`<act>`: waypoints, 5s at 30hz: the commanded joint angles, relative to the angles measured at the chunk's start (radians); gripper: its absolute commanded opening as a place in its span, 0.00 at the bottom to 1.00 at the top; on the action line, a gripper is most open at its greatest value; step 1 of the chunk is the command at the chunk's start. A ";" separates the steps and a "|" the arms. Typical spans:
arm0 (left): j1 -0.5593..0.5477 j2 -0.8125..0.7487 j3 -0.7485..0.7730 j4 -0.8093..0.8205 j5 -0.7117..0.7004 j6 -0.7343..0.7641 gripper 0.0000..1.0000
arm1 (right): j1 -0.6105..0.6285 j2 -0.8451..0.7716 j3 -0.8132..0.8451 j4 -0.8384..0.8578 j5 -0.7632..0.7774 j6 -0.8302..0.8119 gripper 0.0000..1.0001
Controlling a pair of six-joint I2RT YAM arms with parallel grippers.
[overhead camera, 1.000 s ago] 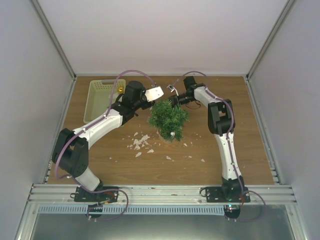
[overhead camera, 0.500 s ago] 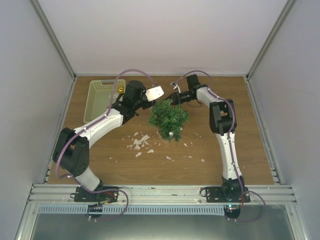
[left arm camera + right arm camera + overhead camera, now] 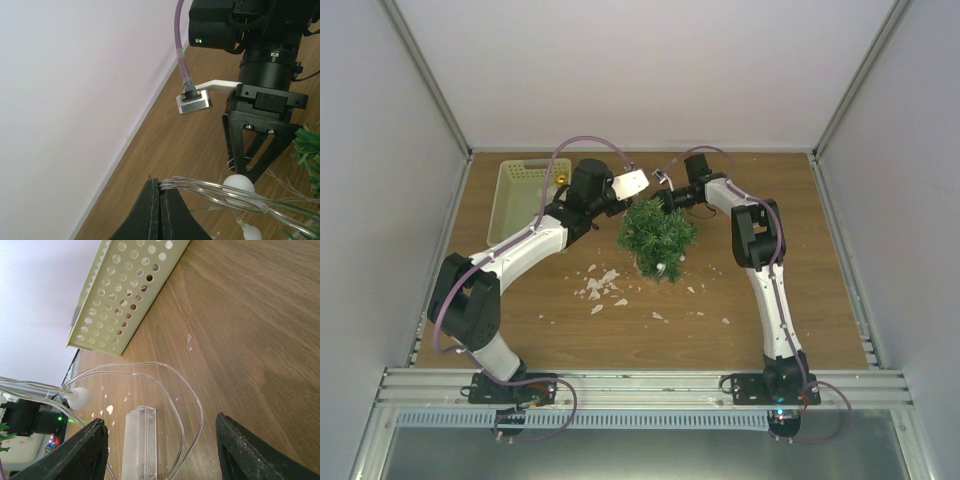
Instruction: Decorate the small christmas tree
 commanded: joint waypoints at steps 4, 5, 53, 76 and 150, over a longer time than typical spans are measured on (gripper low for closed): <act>0.006 0.020 0.041 0.068 0.014 -0.014 0.00 | 0.010 0.016 0.028 -0.001 -0.038 -0.002 0.59; 0.006 0.022 0.042 0.069 0.014 -0.016 0.00 | 0.012 0.014 0.028 -0.009 -0.040 -0.012 0.59; 0.006 0.094 0.114 0.074 0.014 -0.050 0.02 | 0.024 -0.038 0.002 -0.252 -0.024 -0.260 0.03; 0.006 0.101 0.119 0.073 0.014 -0.050 0.07 | -0.027 -0.164 -0.149 -0.037 0.067 -0.123 0.00; 0.077 -0.032 -0.215 -0.106 0.064 -0.287 0.45 | -0.179 -0.410 -0.052 0.117 0.256 0.119 0.00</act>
